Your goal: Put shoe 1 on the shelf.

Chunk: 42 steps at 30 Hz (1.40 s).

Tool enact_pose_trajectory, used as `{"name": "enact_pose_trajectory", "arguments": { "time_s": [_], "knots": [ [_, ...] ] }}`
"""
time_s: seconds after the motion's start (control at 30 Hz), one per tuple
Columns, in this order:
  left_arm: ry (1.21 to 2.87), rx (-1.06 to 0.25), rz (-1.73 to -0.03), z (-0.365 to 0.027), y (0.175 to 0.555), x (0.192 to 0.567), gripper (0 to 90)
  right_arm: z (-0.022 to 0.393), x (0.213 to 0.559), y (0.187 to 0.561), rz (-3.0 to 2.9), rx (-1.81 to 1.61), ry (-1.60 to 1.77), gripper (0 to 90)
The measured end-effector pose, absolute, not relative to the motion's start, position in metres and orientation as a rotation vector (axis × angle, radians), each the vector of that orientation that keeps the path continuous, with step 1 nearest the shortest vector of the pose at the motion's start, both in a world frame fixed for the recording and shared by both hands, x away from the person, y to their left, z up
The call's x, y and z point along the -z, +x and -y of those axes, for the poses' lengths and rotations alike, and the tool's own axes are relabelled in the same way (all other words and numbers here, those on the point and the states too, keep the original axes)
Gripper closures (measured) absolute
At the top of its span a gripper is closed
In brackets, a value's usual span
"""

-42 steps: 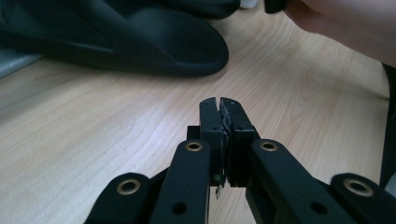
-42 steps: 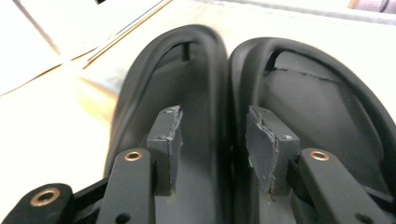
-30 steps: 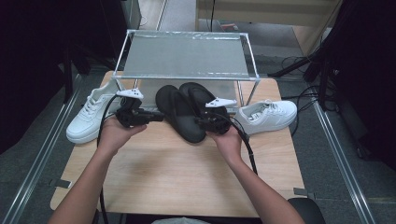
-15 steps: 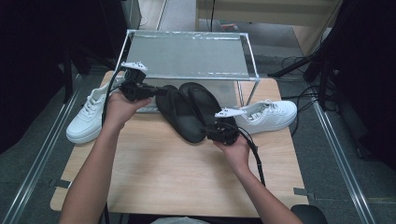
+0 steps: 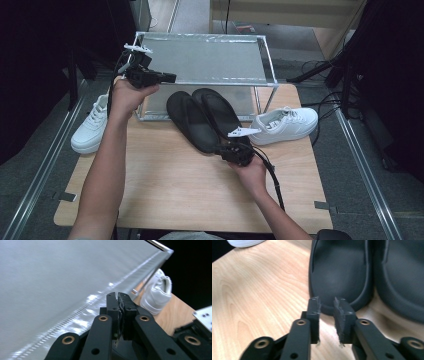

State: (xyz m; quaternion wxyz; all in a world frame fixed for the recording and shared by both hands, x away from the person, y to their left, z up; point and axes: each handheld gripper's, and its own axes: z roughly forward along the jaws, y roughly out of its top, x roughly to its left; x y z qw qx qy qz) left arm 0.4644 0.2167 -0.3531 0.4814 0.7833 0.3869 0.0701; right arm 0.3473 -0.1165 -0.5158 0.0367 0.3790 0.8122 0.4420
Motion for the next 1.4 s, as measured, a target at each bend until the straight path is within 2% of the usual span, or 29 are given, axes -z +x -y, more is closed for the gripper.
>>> {"name": "enact_pose_trajectory", "arguments": {
  "time_s": [0.2,0.6,1.4],
  "knots": [
    [1.933,-0.208,-0.982,-0.217,0.476,0.362,88.8,0.121,0.52,0.347,-2.5,-1.345,1.184,89.6],
    [1.972,-0.276,-0.96,-0.213,0.479,0.365,89.6,0.119,0.531,0.354,-2.507,-1.27,1.197,90.0],
    [1.954,-0.281,-0.963,-0.213,0.477,0.367,89.1,0.109,0.533,0.363,-2.512,-1.259,1.193,90.0]
  ]
}}
